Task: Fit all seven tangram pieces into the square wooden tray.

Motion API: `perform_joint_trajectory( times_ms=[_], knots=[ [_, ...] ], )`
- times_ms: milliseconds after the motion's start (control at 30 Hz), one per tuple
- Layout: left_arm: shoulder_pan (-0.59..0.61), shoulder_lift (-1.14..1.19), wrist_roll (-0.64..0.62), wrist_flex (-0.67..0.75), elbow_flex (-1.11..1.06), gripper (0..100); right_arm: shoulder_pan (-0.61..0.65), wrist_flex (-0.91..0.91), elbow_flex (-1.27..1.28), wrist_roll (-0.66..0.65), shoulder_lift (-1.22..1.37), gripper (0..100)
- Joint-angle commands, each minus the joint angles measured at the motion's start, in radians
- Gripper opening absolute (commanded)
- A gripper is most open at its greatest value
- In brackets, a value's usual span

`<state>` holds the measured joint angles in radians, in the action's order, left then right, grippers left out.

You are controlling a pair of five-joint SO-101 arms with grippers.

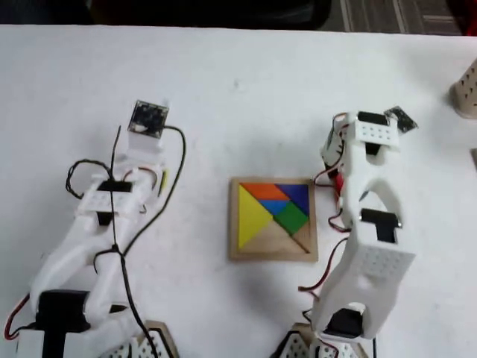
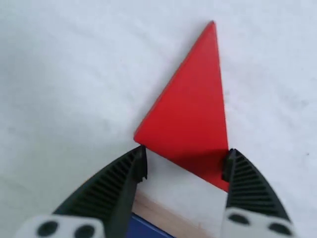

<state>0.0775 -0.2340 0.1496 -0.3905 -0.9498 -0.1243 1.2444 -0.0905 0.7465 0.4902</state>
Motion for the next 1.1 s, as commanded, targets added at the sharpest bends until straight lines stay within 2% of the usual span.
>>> perform_joint_trajectory(
  times_ms=[0, 100, 200, 733, 1067],
  knots=[
    [-0.021, -0.013, 0.009, 0.026, 0.005, 11, 0.018, 0.036, -0.129, 0.002, 0.036, 25.5],
    [-0.022, -0.013, 0.009, 0.026, 0.005, 11, 0.024, 0.09, -0.173, -0.031, 0.048, 35.1],
    [-0.022, -0.013, 0.009, 0.026, 0.005, 11, 0.008, 0.097, -0.172, 0.012, 0.05, 42.4],
    [-0.022, -0.013, 0.009, 0.026, 0.005, 11, -0.001, -0.025, -0.169, 0.023, 0.062, 40.2],
    [-0.031, -0.013, 0.009, 0.025, 0.003, 11, -0.007, -0.016, -0.313, -0.018, 0.285, 40.1]
  ],
)
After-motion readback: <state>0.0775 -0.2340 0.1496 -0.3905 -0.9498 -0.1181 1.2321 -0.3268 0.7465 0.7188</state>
